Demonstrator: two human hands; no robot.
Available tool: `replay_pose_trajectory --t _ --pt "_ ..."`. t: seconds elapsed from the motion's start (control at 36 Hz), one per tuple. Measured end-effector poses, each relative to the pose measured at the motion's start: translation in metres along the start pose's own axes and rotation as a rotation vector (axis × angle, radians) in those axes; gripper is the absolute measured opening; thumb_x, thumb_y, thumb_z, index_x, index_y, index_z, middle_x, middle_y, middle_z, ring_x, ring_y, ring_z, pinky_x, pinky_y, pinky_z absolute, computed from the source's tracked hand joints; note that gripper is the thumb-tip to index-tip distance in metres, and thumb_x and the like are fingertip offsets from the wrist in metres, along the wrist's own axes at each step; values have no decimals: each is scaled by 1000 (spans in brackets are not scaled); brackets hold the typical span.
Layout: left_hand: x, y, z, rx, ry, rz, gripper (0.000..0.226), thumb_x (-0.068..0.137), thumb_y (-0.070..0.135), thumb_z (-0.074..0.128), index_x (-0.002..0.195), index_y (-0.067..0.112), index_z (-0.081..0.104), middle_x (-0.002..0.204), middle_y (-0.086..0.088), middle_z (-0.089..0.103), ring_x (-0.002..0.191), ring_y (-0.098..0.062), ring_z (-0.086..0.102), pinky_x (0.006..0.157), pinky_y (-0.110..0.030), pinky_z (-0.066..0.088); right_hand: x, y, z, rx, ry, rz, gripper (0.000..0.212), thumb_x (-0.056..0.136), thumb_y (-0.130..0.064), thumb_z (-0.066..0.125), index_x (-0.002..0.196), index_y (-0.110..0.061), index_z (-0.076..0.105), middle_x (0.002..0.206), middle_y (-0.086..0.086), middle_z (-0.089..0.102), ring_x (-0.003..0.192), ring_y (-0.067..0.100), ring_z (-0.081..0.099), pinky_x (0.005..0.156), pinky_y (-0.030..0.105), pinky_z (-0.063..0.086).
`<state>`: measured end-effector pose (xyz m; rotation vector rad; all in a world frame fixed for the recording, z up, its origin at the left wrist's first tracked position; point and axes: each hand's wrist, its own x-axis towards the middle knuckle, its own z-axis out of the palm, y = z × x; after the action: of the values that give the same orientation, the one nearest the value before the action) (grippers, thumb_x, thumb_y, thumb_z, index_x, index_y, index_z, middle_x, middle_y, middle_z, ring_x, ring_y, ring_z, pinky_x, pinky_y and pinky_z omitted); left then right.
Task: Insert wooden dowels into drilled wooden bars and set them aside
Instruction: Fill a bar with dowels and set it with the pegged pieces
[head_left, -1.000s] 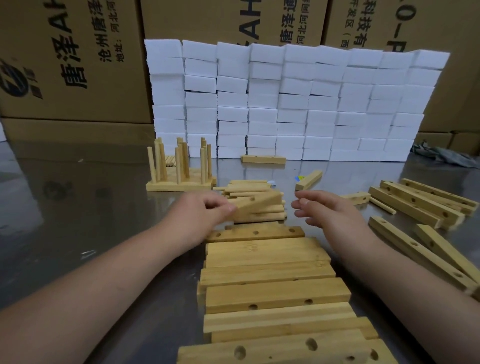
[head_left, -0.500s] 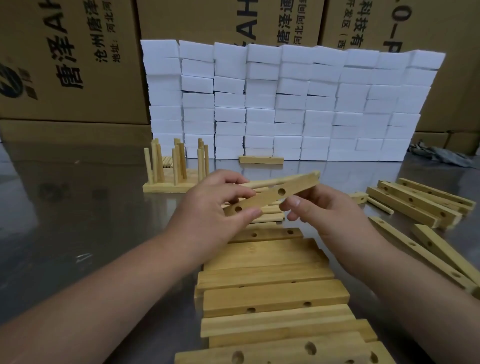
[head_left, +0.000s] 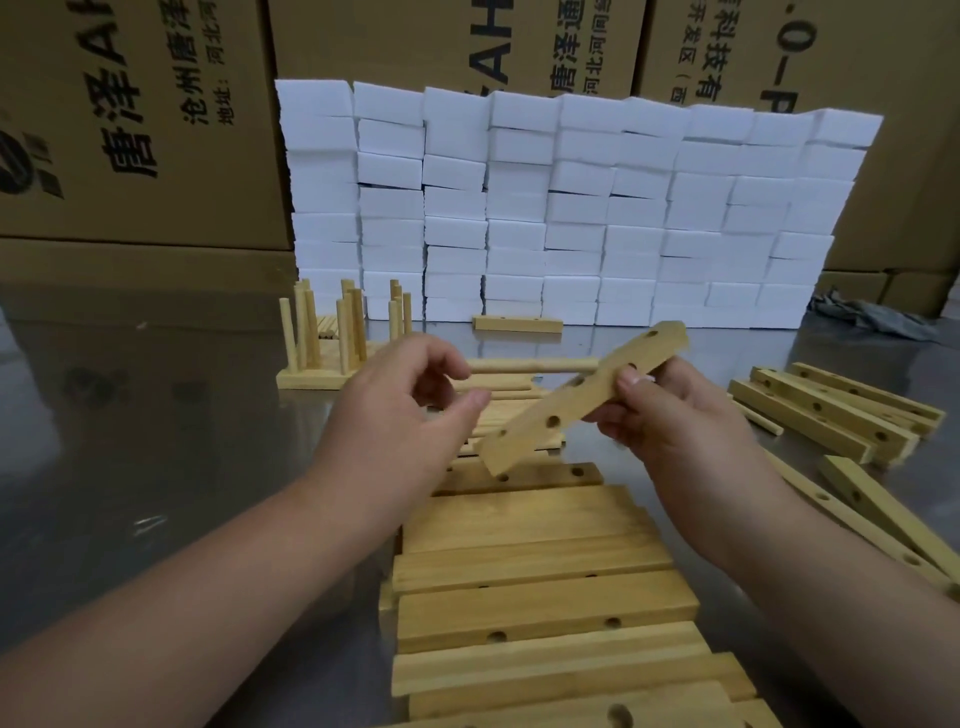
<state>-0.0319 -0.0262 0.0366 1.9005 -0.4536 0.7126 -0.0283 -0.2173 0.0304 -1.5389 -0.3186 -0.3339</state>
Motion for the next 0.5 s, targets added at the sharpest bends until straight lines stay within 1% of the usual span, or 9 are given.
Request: replay_pose_trajectory --t 0.08,0.14,0.22,0.31,0.36,0.39,0.42,0.44,0.5 --pt "0 -4 0 -43 29 -22 18 81 17 64 72 28 53 72 16 58 65 2 54 54 -11 45 2 2 -1 -7 4 17 20 98 -18 42 91 -11 59 70 -5 65 69 7 58 77 30 42" --pt "0 -4 0 -51 25 -10 18 82 17 63 72 28 52 70 16 56 62 2 51 53 -10 43 2 3 -2 -13 -3 26 24 98 -18 40 90 -10 61 72 -2 64 74 12 59 79 32 45" --pt "-1 -4 -1 -64 22 15 19 82 17 64 79 32 52 74 10 58 67 0 54 58 -12 46 1 1 -2 13 -22 42 29 99 -19 38 85 -12 62 75 3 62 79 20 60 79 30 48" --pt "-3 -1 -1 -44 -9 49 26 82 20 63 87 44 55 83 15 60 81 3 57 69 -8 47 -1 -1 -2 44 -44 77 33 100 -22 35 82 -18 63 68 -5 61 67 7 60 66 19 48" --pt "-4 1 -2 -15 -10 97 34 83 18 63 93 50 55 85 21 60 87 8 56 72 -3 43 -3 -3 -1 40 -58 82 38 101 -25 34 79 -24 64 62 -11 59 61 2 58 63 19 47" --pt "-5 2 -2 -1 -2 124 33 83 16 63 95 46 57 84 22 60 87 10 56 73 -2 42 -3 -4 -1 37 -63 84 41 101 -27 34 76 -29 66 62 -12 60 60 1 59 65 21 46" --pt "-5 2 -2 13 10 143 32 83 14 63 96 43 58 84 23 59 87 11 55 73 -2 41 -4 -5 -1 32 -65 85 41 100 -28 34 79 -33 69 63 -12 63 61 0 60 68 24 45" --pt "-5 3 -2 23 23 155 31 83 13 63 97 41 58 84 23 59 86 12 55 73 -1 40 -4 -6 0 17 -66 84 38 100 -30 35 87 -36 70 65 -13 65 63 -1 61 70 26 43" --pt "-5 2 -2 31 53 165 30 83 15 62 97 41 57 84 24 58 86 14 54 72 0 40 -5 -8 0 -33 -69 99 31 99 -33 37 111 -33 66 69 -18 65 65 -4 60 72 26 42"
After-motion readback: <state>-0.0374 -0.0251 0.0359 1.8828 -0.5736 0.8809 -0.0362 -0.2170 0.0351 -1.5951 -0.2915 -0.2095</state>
